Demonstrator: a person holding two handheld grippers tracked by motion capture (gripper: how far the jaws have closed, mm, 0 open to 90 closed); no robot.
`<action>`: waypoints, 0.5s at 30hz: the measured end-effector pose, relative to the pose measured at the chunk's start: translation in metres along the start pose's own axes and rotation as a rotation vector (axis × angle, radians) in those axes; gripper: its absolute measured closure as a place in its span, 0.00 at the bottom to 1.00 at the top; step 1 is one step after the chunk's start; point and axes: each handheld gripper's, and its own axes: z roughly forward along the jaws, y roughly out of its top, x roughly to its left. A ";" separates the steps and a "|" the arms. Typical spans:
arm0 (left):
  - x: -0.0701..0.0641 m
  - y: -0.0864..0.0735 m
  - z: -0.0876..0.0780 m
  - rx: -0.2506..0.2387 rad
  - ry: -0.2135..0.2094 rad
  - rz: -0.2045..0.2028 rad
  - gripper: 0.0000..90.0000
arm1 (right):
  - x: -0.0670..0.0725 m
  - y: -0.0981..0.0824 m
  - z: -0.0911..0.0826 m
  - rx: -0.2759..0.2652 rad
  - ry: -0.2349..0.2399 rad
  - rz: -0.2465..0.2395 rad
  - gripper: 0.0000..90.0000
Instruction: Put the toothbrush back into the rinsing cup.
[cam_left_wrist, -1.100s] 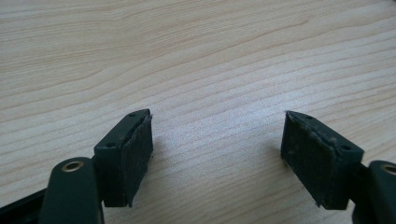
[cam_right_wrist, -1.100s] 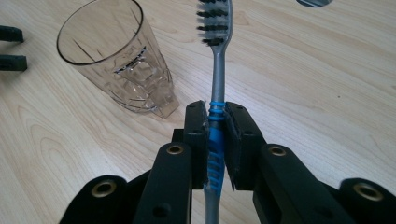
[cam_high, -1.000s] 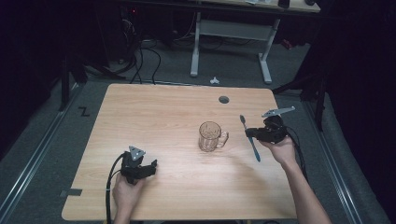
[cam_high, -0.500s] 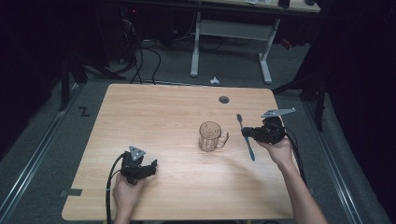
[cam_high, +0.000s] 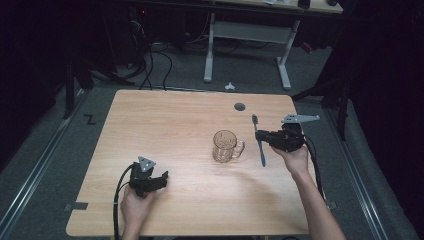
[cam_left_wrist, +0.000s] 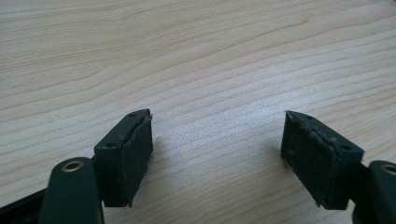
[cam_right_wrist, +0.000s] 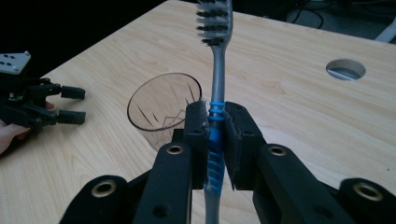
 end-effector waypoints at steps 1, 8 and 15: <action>0.000 0.000 0.000 0.000 0.000 0.000 0.28 | 0.001 0.000 0.000 -0.006 0.000 0.000 0.89; 0.000 0.000 0.000 0.000 0.000 0.000 0.29 | 0.008 0.007 0.003 -0.024 -0.011 -0.036 0.89; 0.000 0.000 0.000 0.000 0.000 0.000 0.29 | 0.015 0.014 0.008 -0.039 -0.019 -0.064 0.89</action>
